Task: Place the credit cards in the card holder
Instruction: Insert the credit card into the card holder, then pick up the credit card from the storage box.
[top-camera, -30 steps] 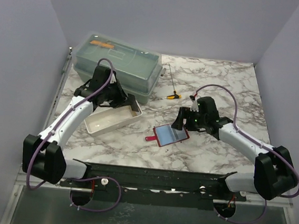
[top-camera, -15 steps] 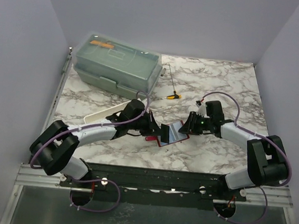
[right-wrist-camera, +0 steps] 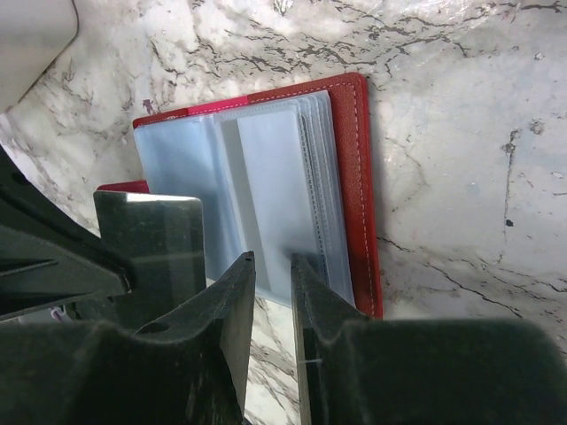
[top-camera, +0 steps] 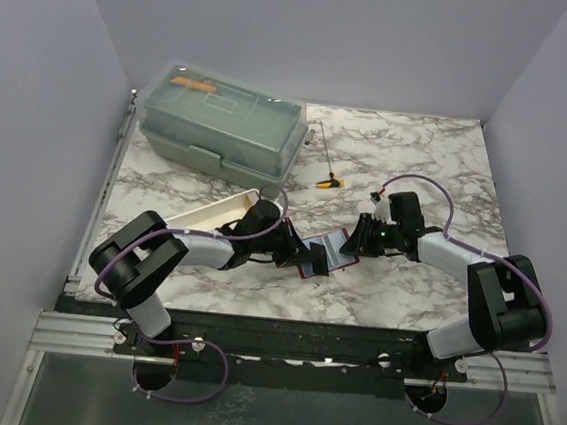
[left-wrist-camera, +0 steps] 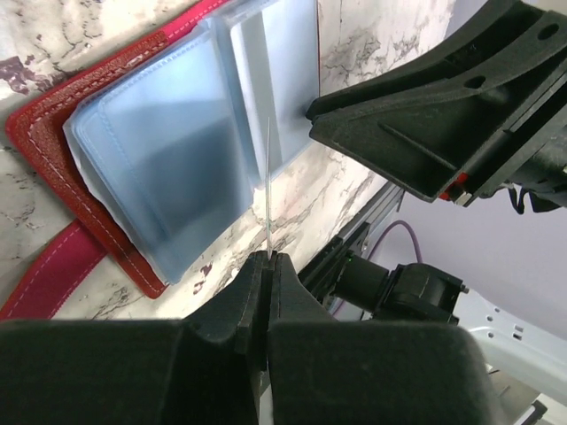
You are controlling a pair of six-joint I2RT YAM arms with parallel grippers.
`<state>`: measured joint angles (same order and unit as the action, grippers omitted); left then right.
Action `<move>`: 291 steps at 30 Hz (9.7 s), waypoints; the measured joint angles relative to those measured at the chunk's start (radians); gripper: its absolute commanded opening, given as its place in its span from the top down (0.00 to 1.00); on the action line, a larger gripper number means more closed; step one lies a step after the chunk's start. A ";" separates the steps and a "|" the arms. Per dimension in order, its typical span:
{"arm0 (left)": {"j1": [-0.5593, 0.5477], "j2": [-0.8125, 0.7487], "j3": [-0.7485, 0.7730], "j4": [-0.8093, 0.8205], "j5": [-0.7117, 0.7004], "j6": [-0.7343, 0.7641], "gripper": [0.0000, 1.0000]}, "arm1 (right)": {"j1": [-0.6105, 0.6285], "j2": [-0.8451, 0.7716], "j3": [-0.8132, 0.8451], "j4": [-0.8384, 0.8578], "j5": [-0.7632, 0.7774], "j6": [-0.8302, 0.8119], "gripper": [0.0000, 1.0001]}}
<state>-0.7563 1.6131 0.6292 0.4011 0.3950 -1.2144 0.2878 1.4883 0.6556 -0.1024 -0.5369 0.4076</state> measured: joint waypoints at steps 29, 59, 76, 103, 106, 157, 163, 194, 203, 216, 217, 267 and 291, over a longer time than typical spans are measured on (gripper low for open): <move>0.018 0.156 -0.006 0.189 0.024 -0.072 1.00 | 0.000 0.014 0.002 0.004 -0.003 -0.009 0.75; -0.031 0.193 0.037 0.208 -0.199 -0.106 1.00 | 0.000 -0.005 0.013 -0.032 0.039 0.001 0.67; -0.083 0.282 0.144 0.221 -0.296 -0.105 1.00 | -0.028 -0.002 0.033 -0.055 0.096 0.011 0.66; -0.056 0.224 0.267 -0.156 -0.200 0.026 0.59 | -0.068 0.077 0.177 -0.126 0.100 -0.065 0.61; -0.050 0.223 0.277 -0.183 -0.200 0.034 0.65 | -0.068 0.092 0.177 -0.116 0.067 -0.069 0.63; -0.071 0.316 0.460 -0.280 -0.166 0.202 0.47 | -0.084 0.013 0.129 -0.138 0.110 -0.019 0.41; -0.050 0.159 0.403 -0.369 -0.158 0.216 0.08 | -0.084 -0.030 0.129 -0.163 0.135 -0.047 0.41; 0.440 -0.184 0.133 -0.462 -0.148 0.312 0.13 | -0.084 -0.082 0.089 -0.154 0.054 -0.077 0.40; 0.440 -0.128 0.133 -0.397 -0.180 0.313 0.27 | -0.084 -0.090 0.080 -0.154 0.050 -0.077 0.40; 0.440 -0.071 0.136 -0.362 -0.187 0.308 0.41 | -0.084 -0.095 0.078 -0.154 0.048 -0.077 0.40; 0.440 -0.068 0.137 -0.360 -0.187 0.309 0.43 | -0.084 -0.095 0.078 -0.154 0.048 -0.077 0.40; 0.441 -0.037 0.181 -0.350 -0.198 0.287 0.44 | -0.084 -0.101 0.059 -0.154 0.026 -0.077 0.40; 0.441 -0.045 0.201 -0.356 -0.196 0.277 0.32 | -0.084 -0.101 0.059 -0.154 0.026 -0.077 0.40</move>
<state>-0.3153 1.5684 0.8303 0.0452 0.1986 -0.9375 0.2039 1.3876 0.7147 -0.2562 -0.5110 0.3302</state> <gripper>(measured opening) 0.611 0.599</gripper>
